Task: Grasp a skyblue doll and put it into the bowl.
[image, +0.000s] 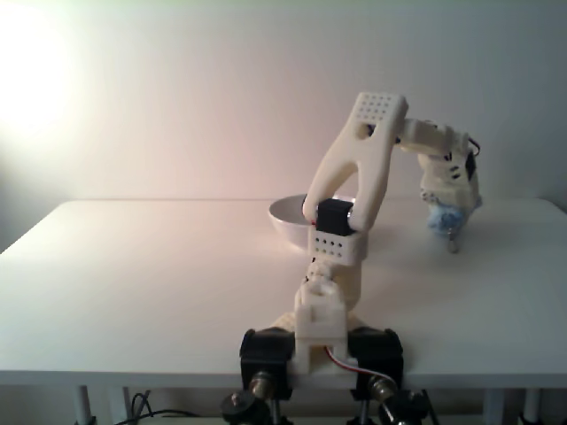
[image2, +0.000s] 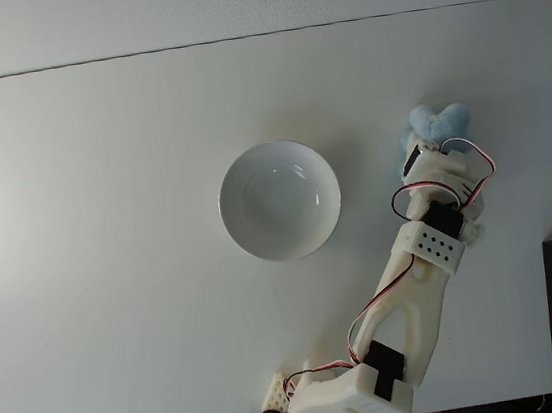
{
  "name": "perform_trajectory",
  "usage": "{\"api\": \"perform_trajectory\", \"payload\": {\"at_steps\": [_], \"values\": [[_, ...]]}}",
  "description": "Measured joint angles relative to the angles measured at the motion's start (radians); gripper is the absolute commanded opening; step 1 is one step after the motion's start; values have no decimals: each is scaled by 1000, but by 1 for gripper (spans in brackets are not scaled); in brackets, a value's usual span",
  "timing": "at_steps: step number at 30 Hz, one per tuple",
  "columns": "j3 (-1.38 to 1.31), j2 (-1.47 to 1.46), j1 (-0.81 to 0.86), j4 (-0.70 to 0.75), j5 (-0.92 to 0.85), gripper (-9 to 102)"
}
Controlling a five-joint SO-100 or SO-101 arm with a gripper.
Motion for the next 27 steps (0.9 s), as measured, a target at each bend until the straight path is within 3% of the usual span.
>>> {"api": "perform_trajectory", "payload": {"at_steps": [15,27], "values": [[0,327,-51,0,2,-1],[5,615,-261,0,2,-1]]}}
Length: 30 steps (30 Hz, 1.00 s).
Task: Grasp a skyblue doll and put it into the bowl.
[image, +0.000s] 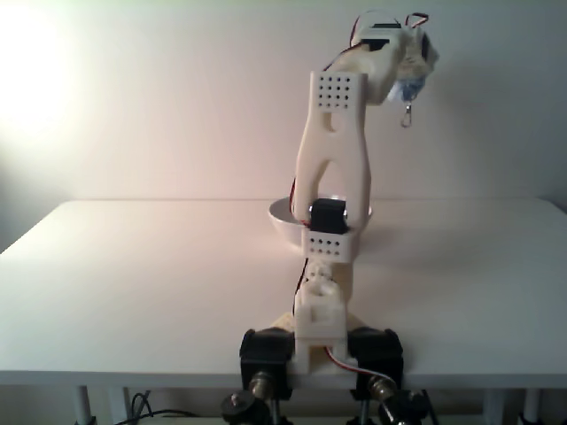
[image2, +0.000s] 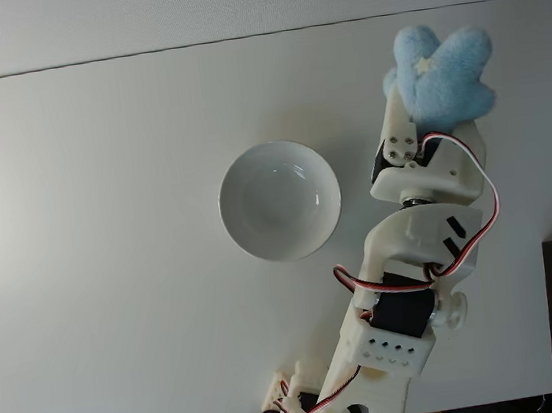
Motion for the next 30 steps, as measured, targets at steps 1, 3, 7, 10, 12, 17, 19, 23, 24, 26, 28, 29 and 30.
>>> {"api": "perform_trajectory", "payload": {"at_steps": [1,3,7,10,12,17,19,23,24,26,28,29,30], "values": [[0,12,-21,0,0,-1],[0,31,-67,2,0,-1],[0,80,-153,52,0,0],[0,135,-212,138,0,0],[2,173,-252,207,0,0],[26,213,-321,391,-3,0],[67,213,-327,428,-3,0],[195,227,-321,449,-3,0],[230,241,-319,451,-3,0],[293,279,-316,453,-3,0],[357,314,-316,453,-3,0],[385,327,-318,453,-3,0],[413,336,-321,453,-3,0]]}}
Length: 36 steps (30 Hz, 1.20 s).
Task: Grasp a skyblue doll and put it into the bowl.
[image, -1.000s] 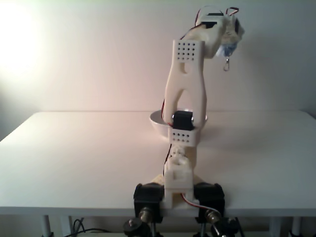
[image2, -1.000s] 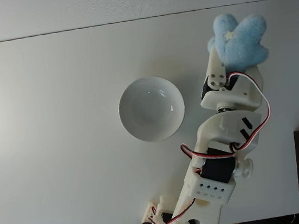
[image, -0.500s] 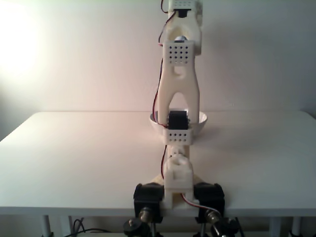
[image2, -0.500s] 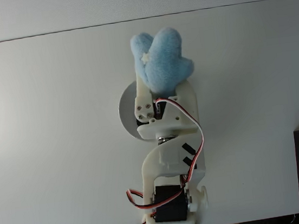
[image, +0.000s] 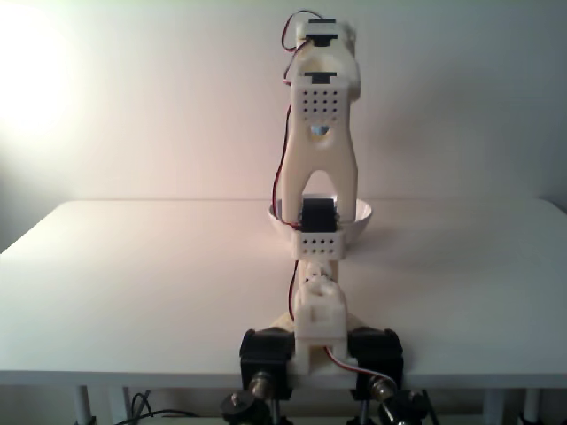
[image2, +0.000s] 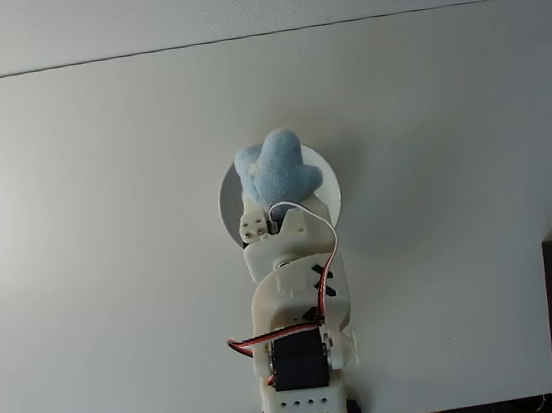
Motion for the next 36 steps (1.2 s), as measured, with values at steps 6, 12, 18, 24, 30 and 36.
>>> {"api": "perform_trajectory", "payload": {"at_steps": [6,12,18,24,30,36], "values": [[69,11,-5,0,0,0],[124,11,-3,0,0,0],[143,-80,-3,0,0,0],[143,-202,-3,0,0,0],[143,-262,-3,0,0,0],[143,-264,-2,0,0,10]]}}
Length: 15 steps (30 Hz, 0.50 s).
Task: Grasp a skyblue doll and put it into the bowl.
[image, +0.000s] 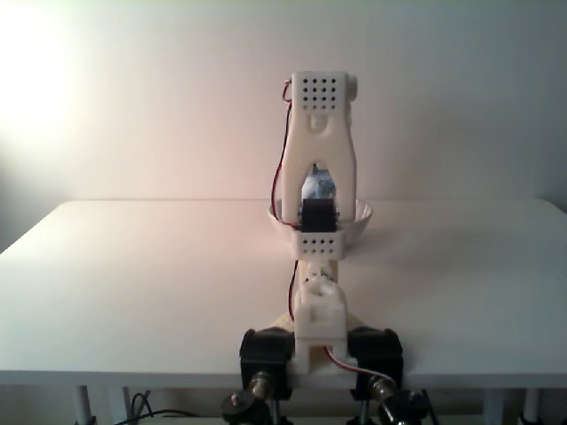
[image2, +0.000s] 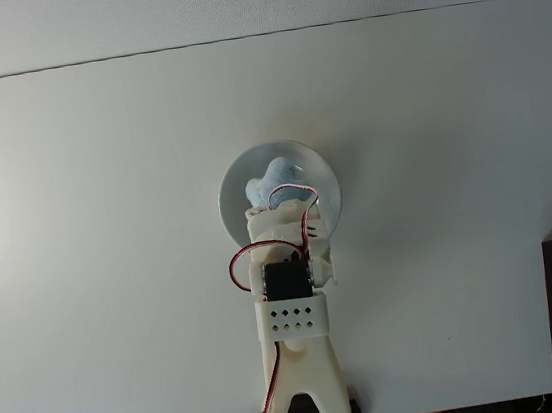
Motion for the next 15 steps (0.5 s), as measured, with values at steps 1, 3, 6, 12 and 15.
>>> {"api": "perform_trajectory", "payload": {"at_steps": [1,3,6,12,15], "values": [[0,0,0,0,0,14],[0,0,17,0,0,22],[0,0,51,0,0,33],[0,0,100,0,0,37],[0,0,91,0,6,37]]}}
